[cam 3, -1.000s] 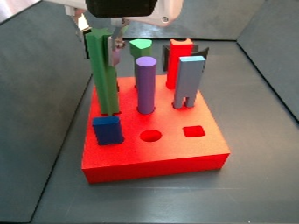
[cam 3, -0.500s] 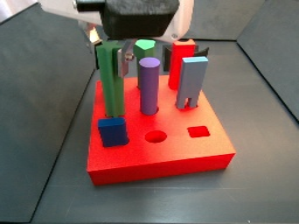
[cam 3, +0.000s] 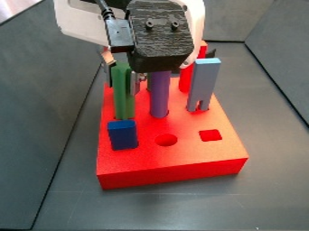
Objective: Pick up the star object. Move up. Place the star object on the fixture. Regrasp the star object. Move to above the board. Insert the star object.
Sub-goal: Insert the star object.
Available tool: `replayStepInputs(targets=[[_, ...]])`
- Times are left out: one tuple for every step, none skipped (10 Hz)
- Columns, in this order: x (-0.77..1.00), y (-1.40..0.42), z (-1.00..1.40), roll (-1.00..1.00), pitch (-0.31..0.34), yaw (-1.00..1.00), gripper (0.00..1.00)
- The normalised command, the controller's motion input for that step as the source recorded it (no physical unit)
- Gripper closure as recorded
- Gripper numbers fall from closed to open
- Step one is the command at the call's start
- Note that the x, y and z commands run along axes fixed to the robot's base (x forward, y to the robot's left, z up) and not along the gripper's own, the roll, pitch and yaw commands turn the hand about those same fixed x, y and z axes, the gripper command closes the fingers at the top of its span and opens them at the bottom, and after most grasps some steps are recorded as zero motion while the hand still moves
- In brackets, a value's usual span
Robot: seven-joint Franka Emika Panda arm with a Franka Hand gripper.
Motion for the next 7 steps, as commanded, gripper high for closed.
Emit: replayStepInputs(targets=[[0.00,0.00,-0.82,-0.10,0.114,-0.16,1.00],[0.00,0.09,-0.66,-0.21,0.077,-0.27,1.00],[-0.09,0.10,-0.59,-0.24,0.061,-0.47,1.00],[-0.30,0.00,-0.51,-0.17,0.046,-0.51,1.00],[0.00,0.00,-0.09,-0.03,0.000,-0.06,1.00],[0.00,0.00,0.00,0.00,-0.009,0.00,1.00],[0.00,0.00,0.00,0.00,0.000,0.00,1.00]])
